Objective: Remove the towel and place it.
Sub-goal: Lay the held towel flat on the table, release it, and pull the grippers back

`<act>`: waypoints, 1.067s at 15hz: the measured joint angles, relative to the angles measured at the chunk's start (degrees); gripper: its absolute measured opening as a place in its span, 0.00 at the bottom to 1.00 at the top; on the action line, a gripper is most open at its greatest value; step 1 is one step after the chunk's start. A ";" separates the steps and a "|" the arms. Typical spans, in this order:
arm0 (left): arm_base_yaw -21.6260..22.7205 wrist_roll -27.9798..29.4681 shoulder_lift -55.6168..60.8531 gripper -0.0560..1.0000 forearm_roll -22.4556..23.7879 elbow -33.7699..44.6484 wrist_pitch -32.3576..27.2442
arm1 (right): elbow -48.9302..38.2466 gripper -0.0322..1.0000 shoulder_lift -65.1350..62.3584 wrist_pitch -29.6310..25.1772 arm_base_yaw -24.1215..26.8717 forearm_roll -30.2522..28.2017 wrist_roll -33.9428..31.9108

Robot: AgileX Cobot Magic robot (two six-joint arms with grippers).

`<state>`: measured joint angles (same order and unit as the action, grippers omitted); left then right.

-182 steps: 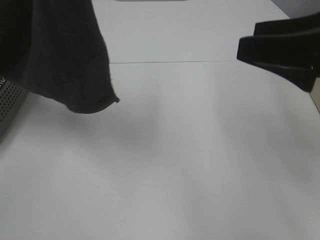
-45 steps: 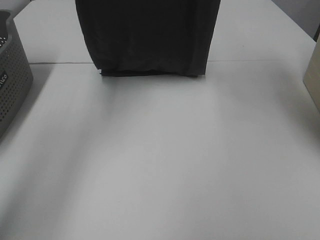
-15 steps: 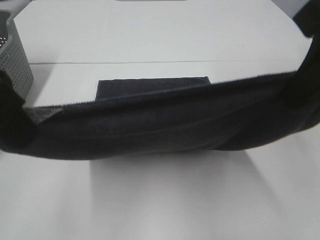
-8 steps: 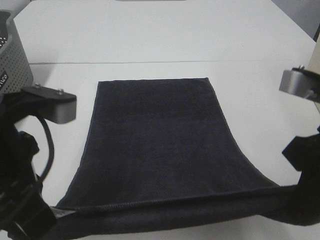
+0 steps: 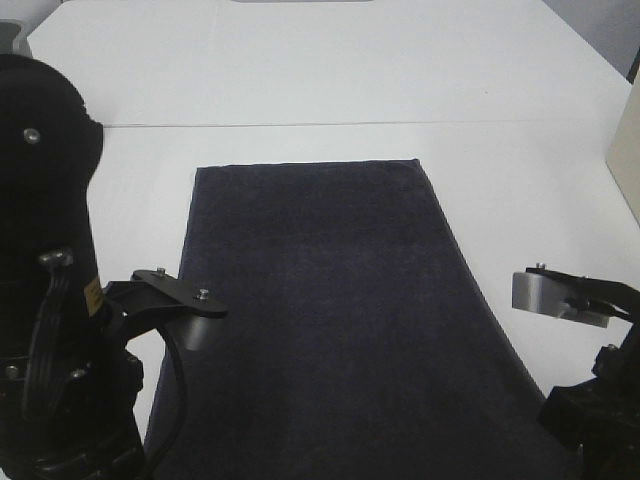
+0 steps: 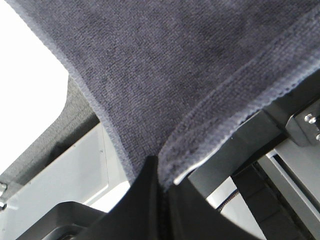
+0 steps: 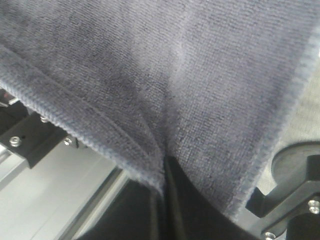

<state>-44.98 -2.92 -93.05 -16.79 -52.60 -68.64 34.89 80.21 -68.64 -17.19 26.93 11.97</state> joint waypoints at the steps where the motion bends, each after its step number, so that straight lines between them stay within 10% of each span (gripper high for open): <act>1: 0.00 -0.34 -1.20 0.05 -0.17 0.00 0.00 | -0.29 0.05 2.58 0.97 0.00 0.06 0.86; 16: -3.95 -10.66 -19.37 0.05 -0.97 -11.69 -0.46 | -0.17 0.06 21.26 13.41 -8.71 8.82 9.63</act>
<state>-48.93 -13.58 -112.41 -17.76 -64.29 -69.10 34.72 101.47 -55.23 -25.90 35.75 21.60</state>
